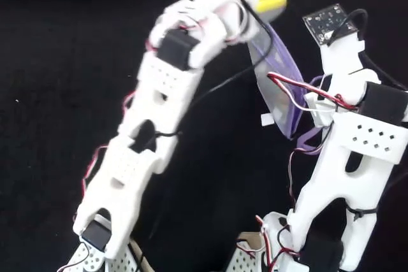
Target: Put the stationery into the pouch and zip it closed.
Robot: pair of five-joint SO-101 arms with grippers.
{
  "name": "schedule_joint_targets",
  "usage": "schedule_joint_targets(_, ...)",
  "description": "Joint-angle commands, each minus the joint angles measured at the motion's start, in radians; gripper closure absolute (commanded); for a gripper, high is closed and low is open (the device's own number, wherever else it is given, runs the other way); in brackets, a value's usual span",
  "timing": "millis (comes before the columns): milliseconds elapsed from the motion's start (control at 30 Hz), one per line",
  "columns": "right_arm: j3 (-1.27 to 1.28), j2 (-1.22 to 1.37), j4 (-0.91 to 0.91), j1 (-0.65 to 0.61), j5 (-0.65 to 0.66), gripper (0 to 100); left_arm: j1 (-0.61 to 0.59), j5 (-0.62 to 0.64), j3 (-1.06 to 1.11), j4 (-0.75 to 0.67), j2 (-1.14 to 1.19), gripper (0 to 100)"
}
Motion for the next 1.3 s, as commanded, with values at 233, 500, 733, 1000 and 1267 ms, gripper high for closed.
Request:
schedule_joint_targets(233,-0.127,-0.022,-0.006,-0.169,-0.176,98.7,-0.383,0.146,-0.025,0.186,-0.298,66)
schedule_joint_targets(500,-0.271,-0.010,-0.008,-0.404,-0.330,98.7,-0.582,0.149,-0.021,0.427,-0.307,66)
schedule_joint_targets(733,-0.552,0.194,-0.006,-0.488,-0.405,98.7,-0.641,0.144,-0.021,0.427,-0.298,66)
schedule_joint_targets(1000,-0.992,0.490,0.051,-0.539,-0.419,98.8,-0.624,0.143,0.056,0.427,-0.308,66)
schedule_joint_targets(1267,-1.231,0.605,0.064,-0.548,-0.411,98.7,-0.550,0.143,0.041,0.427,-0.310,66)
